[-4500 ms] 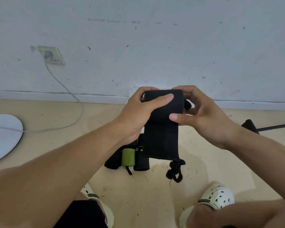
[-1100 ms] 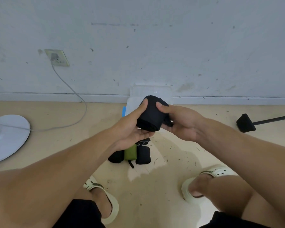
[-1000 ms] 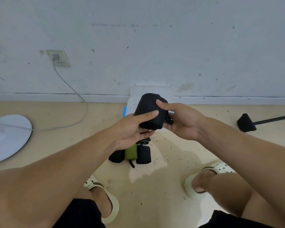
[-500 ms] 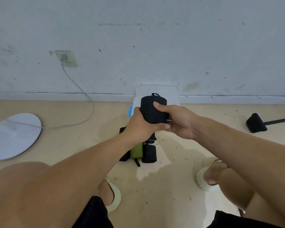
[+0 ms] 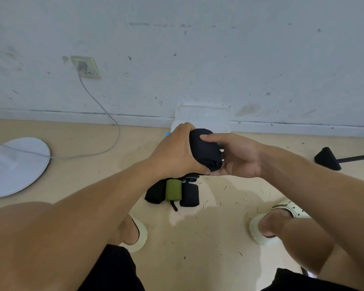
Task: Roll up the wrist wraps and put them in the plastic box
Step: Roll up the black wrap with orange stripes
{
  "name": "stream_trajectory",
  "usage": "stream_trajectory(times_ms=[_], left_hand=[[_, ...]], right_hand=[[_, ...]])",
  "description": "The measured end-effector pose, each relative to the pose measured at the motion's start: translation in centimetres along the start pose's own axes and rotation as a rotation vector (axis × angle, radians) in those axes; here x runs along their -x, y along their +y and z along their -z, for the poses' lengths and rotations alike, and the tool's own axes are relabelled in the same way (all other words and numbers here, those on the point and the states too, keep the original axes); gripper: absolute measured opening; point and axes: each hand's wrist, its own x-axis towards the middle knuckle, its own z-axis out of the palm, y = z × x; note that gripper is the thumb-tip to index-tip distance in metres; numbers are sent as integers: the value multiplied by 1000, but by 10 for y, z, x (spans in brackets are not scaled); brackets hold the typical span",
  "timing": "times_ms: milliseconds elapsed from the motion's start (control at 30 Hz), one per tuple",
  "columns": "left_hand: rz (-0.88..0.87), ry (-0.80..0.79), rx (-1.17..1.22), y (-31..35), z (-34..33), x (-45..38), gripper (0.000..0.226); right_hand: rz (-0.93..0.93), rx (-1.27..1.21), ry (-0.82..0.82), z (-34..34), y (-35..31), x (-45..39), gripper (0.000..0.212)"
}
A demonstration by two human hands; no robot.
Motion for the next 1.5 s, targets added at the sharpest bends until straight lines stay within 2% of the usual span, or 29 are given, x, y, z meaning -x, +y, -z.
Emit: stream_trajectory(times_ms=[233,367,500,600,700,767,833,900,1000,1133,1267,1400,1500], left_hand=[[-3,8,-38,-7,-2,5,83],[-8,64,-71,-10,-6,6,85],[3,90,-86,-12,-9,-3,91],[13,17,-104,-18,-12,-15,104],[16,-161,-210,-34,-25,-25,123],[68,-253,-262,-57,-39,-31,119],[148,-315,-317,-90,-57,-36,106],[248,-345,-339,-125,-81,-38,98],[369,-424,-312,-164,-123,-40,99],[269,-461,-382,-193,-178,-40,88],[229,-449,-470,-211,-212,-47,96],[187,-443,-510,-221,-233,-47,97],[95,-395,-515,-224,-236,-49,93]], right_hand=[[10,13,34,-8,-1,-2,36],[35,144,32,-14,-4,-11,42],[88,246,101,-20,-11,-18,41],[124,329,161,-20,-8,-37,41],[106,437,232,-3,20,-66,43],[33,597,280,19,40,-84,51],[-37,690,368,45,58,-103,64],[-54,616,477,64,77,-125,79],[-85,357,600,76,120,-157,95],[-128,148,671,84,172,-199,94],[-102,34,690,96,183,-244,94],[-76,9,649,105,176,-269,91],[-7,130,662,108,179,-272,81]])
